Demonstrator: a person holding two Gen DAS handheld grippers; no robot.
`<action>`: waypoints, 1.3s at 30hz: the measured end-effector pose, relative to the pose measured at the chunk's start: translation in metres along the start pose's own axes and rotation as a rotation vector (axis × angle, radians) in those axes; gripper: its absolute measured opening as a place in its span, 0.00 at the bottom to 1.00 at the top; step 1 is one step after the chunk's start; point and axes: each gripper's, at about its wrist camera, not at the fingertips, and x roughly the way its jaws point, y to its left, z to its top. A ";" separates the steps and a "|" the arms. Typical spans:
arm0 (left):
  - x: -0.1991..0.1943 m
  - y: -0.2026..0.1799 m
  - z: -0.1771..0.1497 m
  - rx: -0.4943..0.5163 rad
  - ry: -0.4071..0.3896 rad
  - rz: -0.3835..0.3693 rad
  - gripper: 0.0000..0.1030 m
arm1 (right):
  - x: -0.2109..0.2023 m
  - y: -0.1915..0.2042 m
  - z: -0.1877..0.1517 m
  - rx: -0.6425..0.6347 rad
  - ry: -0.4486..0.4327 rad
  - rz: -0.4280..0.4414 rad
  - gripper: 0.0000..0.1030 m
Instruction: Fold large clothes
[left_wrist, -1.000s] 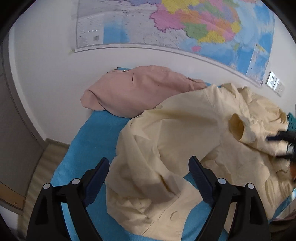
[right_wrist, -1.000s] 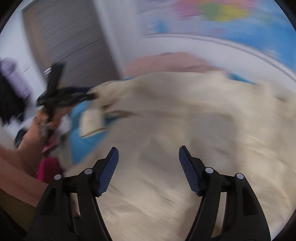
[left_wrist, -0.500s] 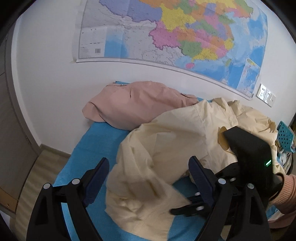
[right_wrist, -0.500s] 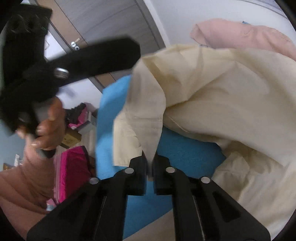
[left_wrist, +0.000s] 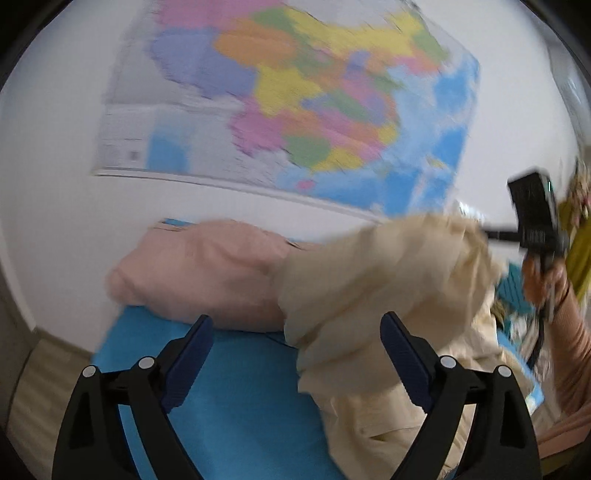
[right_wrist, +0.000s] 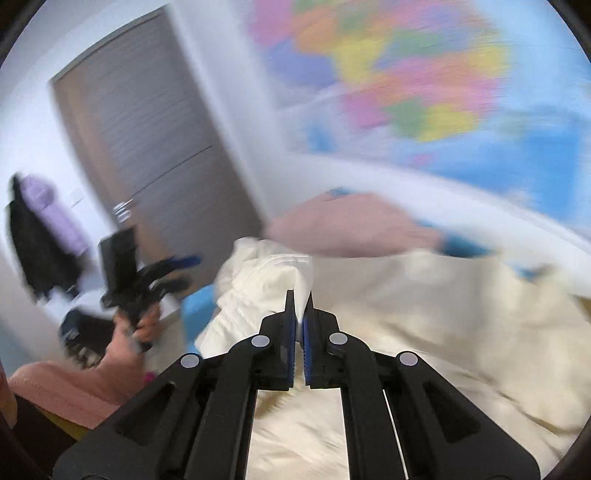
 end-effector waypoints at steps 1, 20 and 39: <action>0.015 -0.013 -0.001 0.024 0.028 -0.035 0.85 | -0.009 -0.006 0.000 0.015 -0.011 -0.041 0.03; 0.162 -0.091 -0.054 0.144 0.395 -0.129 0.85 | -0.048 -0.132 -0.132 0.342 0.034 -0.407 0.70; 0.171 -0.069 -0.064 0.039 0.392 -0.151 0.86 | 0.174 -0.044 0.021 0.079 0.242 0.021 0.03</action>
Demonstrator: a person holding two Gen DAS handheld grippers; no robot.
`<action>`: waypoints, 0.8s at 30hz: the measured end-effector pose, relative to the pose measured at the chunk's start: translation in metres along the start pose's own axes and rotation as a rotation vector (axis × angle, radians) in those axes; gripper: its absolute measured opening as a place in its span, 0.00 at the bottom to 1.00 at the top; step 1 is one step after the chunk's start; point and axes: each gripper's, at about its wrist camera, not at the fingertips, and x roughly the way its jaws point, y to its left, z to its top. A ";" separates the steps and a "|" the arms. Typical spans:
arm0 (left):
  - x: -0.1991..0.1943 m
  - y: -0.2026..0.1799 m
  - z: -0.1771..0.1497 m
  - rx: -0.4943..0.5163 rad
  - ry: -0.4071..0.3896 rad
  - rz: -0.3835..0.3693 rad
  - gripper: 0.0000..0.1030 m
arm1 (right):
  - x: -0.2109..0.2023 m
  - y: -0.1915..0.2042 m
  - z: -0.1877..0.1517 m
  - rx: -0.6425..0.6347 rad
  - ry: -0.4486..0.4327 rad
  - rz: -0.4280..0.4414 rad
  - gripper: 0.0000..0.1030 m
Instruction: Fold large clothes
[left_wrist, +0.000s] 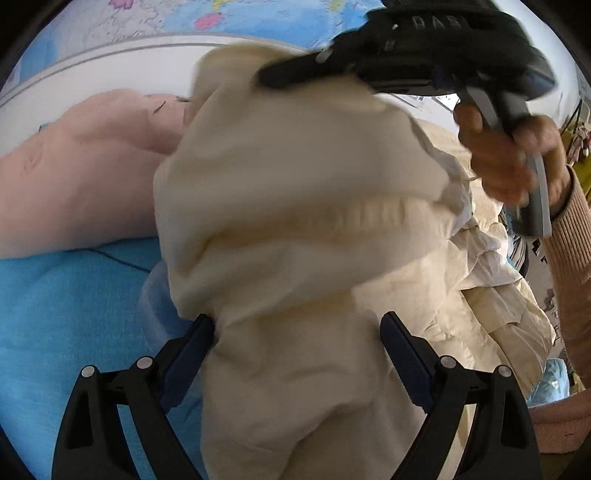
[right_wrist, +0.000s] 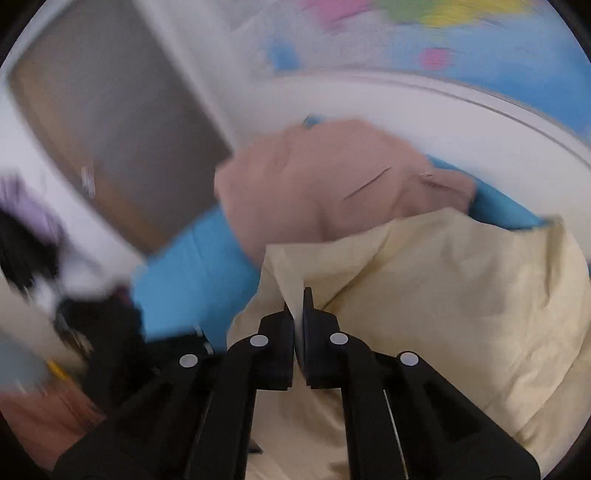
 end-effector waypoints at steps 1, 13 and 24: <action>0.000 0.003 -0.002 -0.005 0.001 -0.010 0.86 | -0.013 -0.016 0.005 0.064 -0.045 0.007 0.03; -0.026 0.006 -0.004 0.019 -0.026 -0.048 0.86 | -0.056 -0.067 -0.032 0.241 -0.151 -0.125 0.66; -0.043 -0.024 0.056 0.147 -0.143 -0.031 0.88 | -0.203 -0.073 -0.186 0.263 -0.151 -0.440 0.83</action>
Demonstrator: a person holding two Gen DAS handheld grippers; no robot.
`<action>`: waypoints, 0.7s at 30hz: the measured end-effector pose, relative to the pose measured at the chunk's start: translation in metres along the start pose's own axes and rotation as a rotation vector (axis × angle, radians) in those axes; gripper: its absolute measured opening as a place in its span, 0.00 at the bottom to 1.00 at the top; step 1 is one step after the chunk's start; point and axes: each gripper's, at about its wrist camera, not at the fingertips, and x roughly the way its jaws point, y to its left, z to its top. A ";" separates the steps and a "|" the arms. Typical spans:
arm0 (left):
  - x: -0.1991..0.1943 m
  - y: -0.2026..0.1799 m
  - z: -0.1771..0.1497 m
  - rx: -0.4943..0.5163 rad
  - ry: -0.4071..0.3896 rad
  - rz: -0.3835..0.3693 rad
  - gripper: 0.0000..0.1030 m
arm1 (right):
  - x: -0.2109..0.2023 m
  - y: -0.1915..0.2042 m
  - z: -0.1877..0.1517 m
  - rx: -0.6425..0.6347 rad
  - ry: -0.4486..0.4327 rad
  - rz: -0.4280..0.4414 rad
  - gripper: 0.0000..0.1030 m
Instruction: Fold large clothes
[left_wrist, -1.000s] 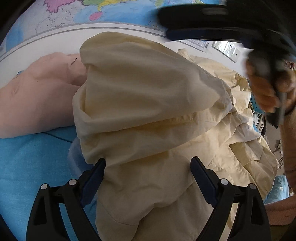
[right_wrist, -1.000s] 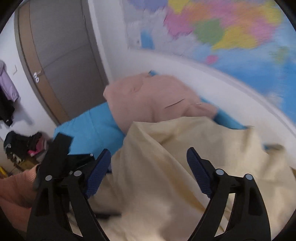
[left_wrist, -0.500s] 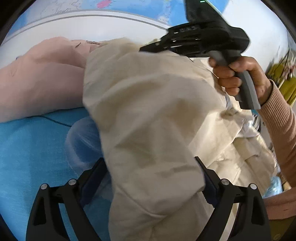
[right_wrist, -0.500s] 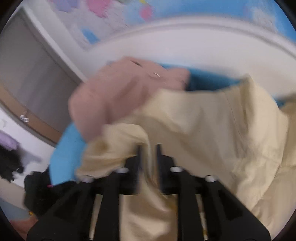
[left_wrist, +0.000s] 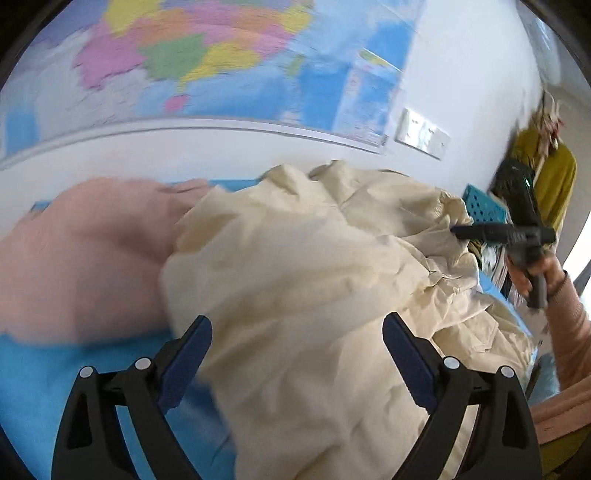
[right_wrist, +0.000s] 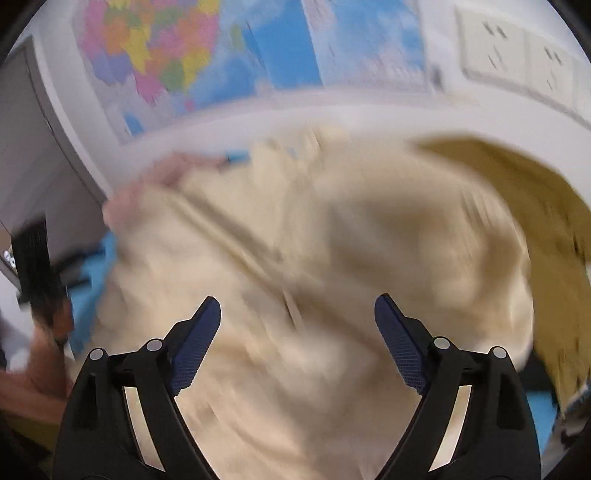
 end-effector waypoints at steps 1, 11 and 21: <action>0.008 -0.004 0.004 0.009 0.010 0.000 0.88 | 0.004 -0.002 -0.013 0.007 0.026 -0.006 0.83; 0.094 0.005 0.029 -0.015 0.214 0.082 0.87 | 0.027 -0.009 -0.038 0.048 0.019 -0.084 0.01; 0.111 -0.005 0.025 0.030 0.245 0.164 0.93 | 0.001 -0.015 -0.047 0.107 -0.037 -0.056 0.75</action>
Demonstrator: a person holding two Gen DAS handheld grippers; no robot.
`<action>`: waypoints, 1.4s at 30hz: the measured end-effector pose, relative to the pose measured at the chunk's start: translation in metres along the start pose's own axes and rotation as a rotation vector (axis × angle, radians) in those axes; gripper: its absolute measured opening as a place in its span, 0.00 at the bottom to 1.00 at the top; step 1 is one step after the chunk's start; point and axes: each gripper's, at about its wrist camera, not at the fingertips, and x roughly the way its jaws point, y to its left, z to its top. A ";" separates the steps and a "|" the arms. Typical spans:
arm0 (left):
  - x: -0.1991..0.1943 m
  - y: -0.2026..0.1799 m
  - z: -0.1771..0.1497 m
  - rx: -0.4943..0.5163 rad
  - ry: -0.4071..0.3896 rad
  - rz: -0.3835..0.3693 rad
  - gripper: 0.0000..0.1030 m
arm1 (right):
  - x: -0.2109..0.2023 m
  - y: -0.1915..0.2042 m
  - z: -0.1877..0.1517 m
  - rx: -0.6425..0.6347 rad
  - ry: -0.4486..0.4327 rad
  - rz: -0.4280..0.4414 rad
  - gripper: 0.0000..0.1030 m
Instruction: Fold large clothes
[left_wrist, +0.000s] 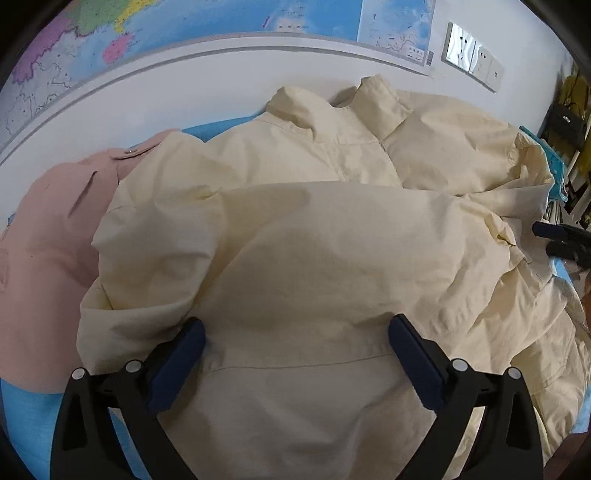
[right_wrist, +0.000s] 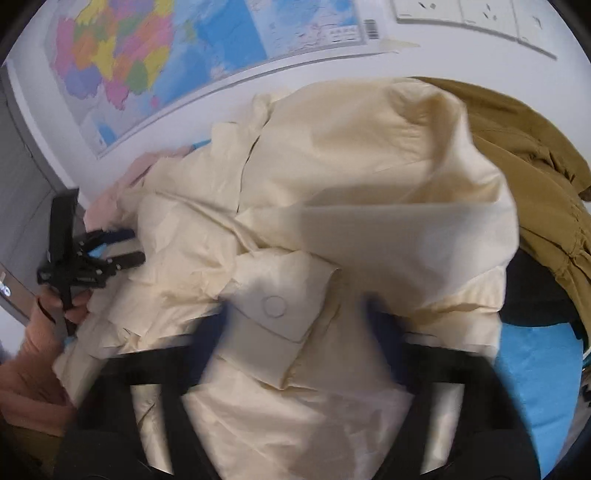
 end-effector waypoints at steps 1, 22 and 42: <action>0.000 0.001 0.000 -0.009 -0.001 -0.006 0.93 | 0.007 0.004 -0.002 -0.008 0.022 -0.006 0.74; -0.108 0.039 -0.091 -0.142 -0.196 -0.039 0.93 | -0.008 0.022 -0.022 -0.172 -0.018 -0.037 0.42; -0.117 0.038 -0.208 -0.297 -0.045 -0.243 0.93 | -0.105 -0.084 -0.129 0.290 -0.060 0.168 0.89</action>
